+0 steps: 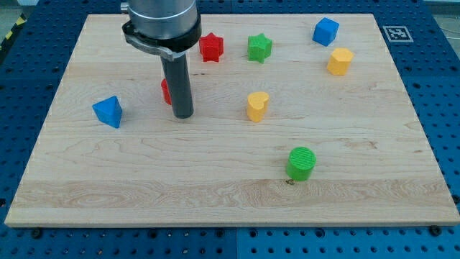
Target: Move the red circle diagonally to the top right of the blue triangle
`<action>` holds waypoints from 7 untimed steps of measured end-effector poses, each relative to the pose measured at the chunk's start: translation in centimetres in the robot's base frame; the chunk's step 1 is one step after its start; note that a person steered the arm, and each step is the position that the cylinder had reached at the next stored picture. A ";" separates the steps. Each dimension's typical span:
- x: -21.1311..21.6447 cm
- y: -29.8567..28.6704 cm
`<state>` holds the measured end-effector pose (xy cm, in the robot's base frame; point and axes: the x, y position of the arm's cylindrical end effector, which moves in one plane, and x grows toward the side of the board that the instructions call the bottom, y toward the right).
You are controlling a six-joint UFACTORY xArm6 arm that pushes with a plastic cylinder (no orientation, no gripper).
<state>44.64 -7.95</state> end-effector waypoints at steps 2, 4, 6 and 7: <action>-3.7 -2.5; -3.8 -4.9; -4.3 -1.2; -5.5 -3.9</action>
<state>39.09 -11.83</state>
